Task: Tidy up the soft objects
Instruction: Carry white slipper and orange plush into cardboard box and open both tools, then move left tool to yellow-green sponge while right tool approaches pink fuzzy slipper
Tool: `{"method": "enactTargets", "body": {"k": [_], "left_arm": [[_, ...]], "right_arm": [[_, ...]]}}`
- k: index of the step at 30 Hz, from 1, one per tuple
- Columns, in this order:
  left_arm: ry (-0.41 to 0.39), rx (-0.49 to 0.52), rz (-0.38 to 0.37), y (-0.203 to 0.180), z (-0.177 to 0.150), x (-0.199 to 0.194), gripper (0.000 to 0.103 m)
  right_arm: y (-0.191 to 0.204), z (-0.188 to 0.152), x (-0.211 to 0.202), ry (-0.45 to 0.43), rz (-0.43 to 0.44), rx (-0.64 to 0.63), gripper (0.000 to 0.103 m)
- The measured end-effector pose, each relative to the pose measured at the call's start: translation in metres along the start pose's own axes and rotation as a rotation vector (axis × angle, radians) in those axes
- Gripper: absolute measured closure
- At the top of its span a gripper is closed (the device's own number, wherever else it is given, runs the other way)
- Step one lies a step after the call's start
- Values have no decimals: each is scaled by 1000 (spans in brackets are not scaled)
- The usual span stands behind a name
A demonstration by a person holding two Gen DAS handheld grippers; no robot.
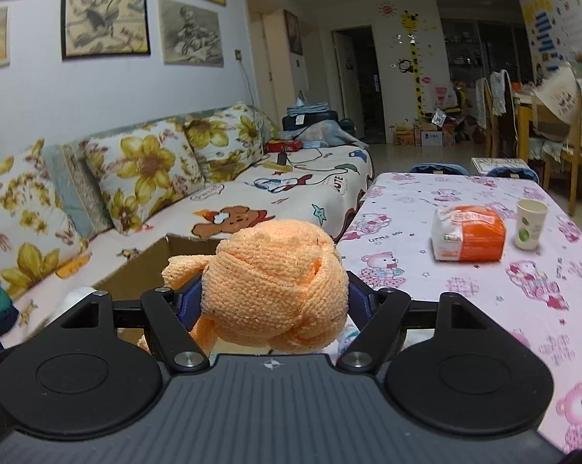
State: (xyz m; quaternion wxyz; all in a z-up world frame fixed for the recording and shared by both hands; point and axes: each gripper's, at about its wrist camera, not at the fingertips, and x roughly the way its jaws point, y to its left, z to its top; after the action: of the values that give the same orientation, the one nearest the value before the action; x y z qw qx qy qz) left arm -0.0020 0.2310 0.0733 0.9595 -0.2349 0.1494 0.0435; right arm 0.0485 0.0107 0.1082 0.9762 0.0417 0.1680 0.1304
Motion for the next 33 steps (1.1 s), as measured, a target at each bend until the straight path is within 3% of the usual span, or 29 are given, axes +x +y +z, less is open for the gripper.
{"method": "enactTargets", "body": {"k": [2,3,6,12,19,33], "left_arm": [[1,-7,5,0,0,0,58],[1,-10,10,0,0,0,52],[-11,-15,19,2,2,-2,32],[-46,24,16,-5,2,-6,8],[-75,77,10,-10,2,-9,1],[-109,142,-11,-22,-2,-15,1]], "right_arm": [[-1,-2,3,6,-8,-17,8],[-2,-3,6,11,-5,-22,2],[-2,-1,4,10,-11,-24,2],[-11,-1,-16,-19,-45,22,0],[-25,-6,-34,-41,-107,60,0],[-47,-22,-51,-34,-189,124,0]]}}
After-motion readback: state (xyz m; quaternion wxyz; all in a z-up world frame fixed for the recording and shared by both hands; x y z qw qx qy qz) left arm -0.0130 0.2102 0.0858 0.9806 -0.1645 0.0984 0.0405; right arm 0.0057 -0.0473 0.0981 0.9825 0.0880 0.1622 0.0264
